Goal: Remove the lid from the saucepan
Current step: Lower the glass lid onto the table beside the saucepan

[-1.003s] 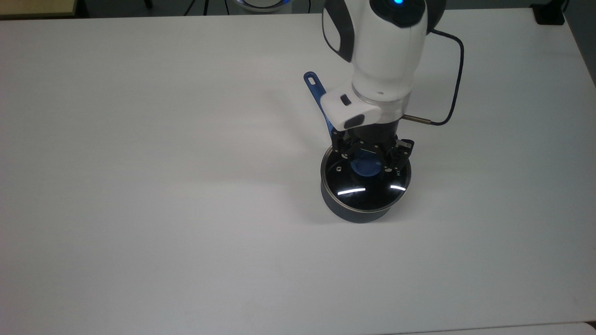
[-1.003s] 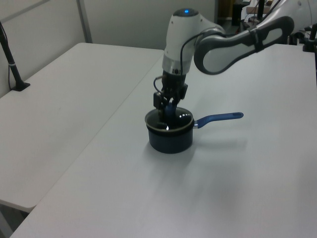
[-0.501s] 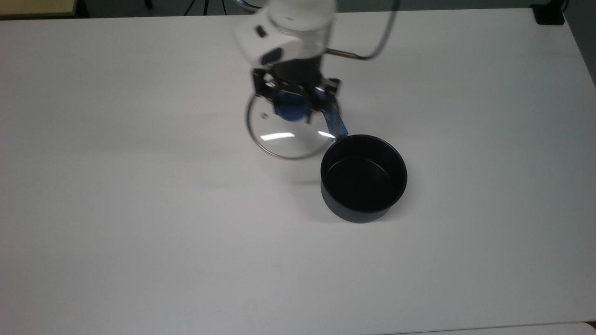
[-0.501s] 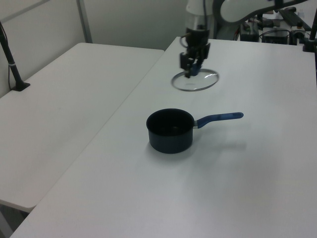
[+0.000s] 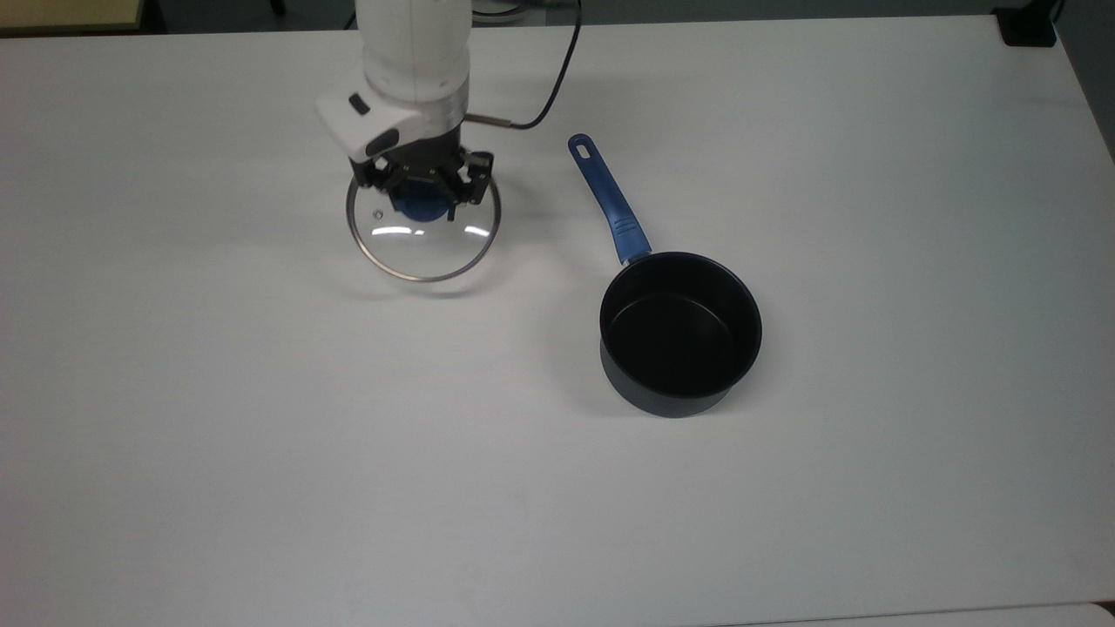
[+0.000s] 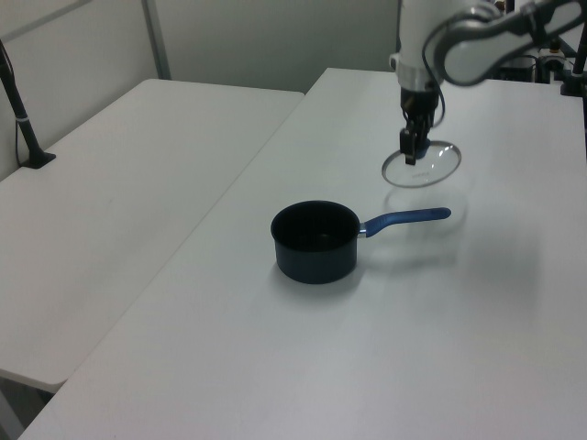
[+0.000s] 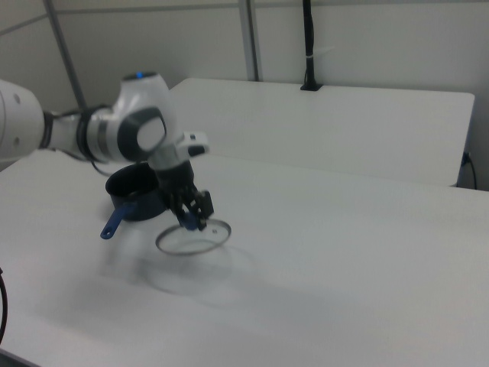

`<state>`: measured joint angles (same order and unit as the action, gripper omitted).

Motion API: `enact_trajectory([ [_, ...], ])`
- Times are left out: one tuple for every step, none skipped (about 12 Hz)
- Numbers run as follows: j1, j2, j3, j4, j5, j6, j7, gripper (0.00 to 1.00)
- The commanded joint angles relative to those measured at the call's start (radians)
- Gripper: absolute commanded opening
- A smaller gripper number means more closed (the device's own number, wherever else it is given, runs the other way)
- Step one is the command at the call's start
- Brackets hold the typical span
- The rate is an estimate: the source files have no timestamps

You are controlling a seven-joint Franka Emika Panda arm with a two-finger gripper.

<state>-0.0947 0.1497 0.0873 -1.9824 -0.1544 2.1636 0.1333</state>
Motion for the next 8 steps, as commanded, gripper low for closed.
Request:
enact_trajectory([
  [-0.059, -0.032, -0.003, -0.148, -0.034, 0.200, -0.099, 0.55],
  [-0.071, -0.013, -0.003, -0.148, -0.034, 0.205, -0.107, 0.55],
  [-0.073, 0.011, -0.003, -0.145, -0.045, 0.206, -0.107, 0.55],
  [-0.077, 0.014, -0.003, -0.144, -0.050, 0.206, -0.104, 0.63],
  [-0.082, 0.014, -0.003, -0.142, -0.050, 0.199, -0.089, 0.86],
  [-0.082, 0.011, -0.003, -0.136, -0.040, 0.197, -0.042, 1.00],
  [-0.079, 0.011, -0.003, -0.106, -0.040, 0.187, 0.038, 1.00],
  [-0.077, 0.004, -0.001, -0.078, -0.040, 0.179, 0.092, 1.00],
])
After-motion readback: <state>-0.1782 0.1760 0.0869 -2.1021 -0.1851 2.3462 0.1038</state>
